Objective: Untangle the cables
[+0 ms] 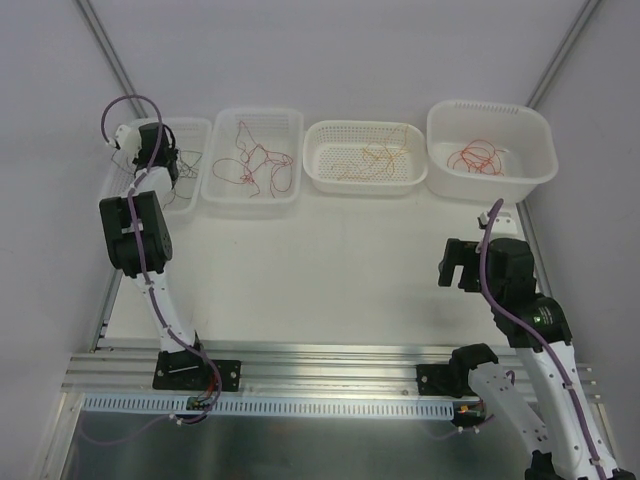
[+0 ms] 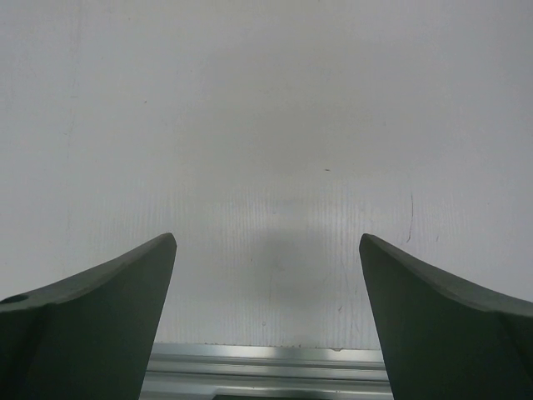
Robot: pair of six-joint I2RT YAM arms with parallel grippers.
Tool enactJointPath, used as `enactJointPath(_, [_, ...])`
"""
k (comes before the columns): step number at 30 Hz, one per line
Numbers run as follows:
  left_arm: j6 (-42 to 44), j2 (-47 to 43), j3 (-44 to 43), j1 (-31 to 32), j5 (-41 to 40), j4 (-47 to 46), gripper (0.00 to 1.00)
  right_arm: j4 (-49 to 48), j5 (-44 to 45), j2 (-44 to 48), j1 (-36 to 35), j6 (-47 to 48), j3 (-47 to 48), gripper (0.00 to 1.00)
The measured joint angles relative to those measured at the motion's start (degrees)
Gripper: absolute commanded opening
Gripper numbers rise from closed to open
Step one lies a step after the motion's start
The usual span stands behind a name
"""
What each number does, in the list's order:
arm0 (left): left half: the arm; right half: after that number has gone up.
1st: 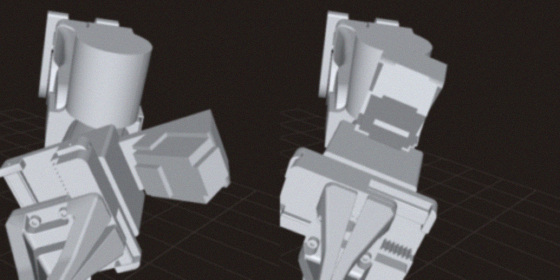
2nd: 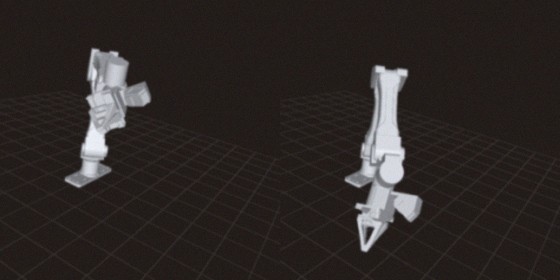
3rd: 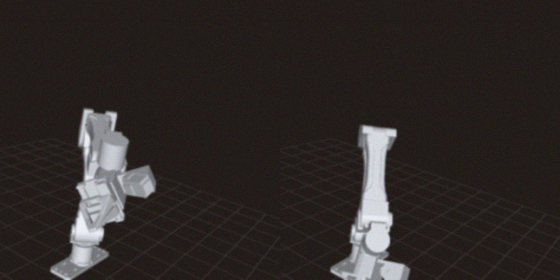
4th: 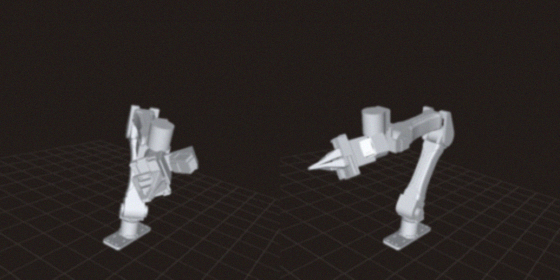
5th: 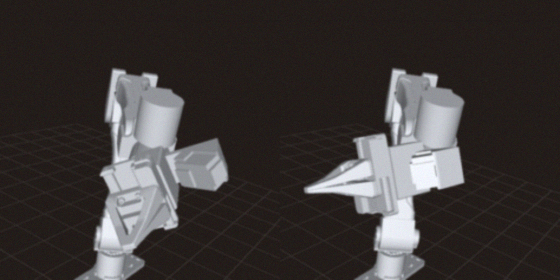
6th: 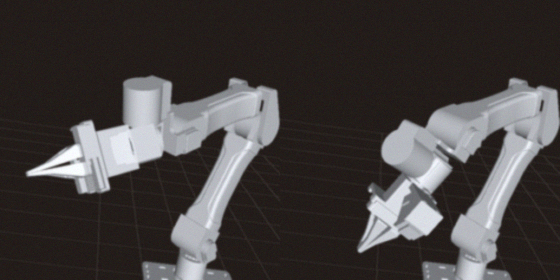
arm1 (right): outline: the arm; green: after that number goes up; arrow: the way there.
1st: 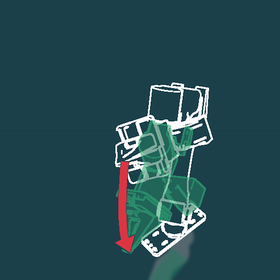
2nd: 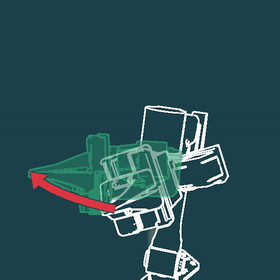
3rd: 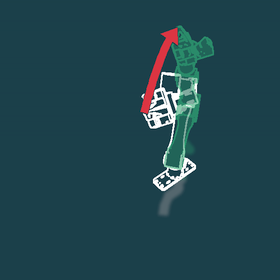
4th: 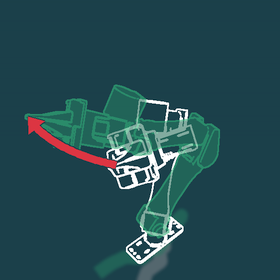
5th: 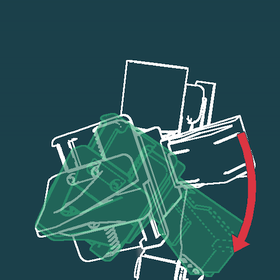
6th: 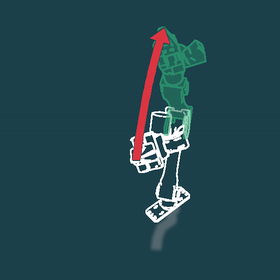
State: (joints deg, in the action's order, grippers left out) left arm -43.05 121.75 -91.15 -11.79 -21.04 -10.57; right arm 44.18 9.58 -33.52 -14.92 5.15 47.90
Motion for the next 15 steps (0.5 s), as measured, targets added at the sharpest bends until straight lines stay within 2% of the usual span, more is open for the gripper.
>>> enactJointPath(2, [-2.38,-2.12,3.02,-1.27,0.15,1.05,0.0,0.22,-0.13,0.48,0.0,-0.02,0.02,0.97])
enactJointPath(9, [-9.05,-7.98,11.87,-5.84,1.22,7.52,0.14,1.62,-1.46,2.91,0.0,-0.46,0.9,0.97])
enactJointPath(10, [-9.81,-8.46,12.41,-6.69,1.77,8.46,0.21,1.86,-1.51,3.28,0.0,-0.48,1.14,0.97])
enactJointPath(14, [-10.71,-9.53,13.2,-9.38,5.75,11.52,0.34,2.95,-1.95,4.76,0.0,-0.61,1.9,0.97])
enactJointPath(15, [-10.56,-9.68,13.2,-9.92,6.88,11.91,0.35,3.23,-1.99,5.09,0.0,-0.63,2.01,0.97])
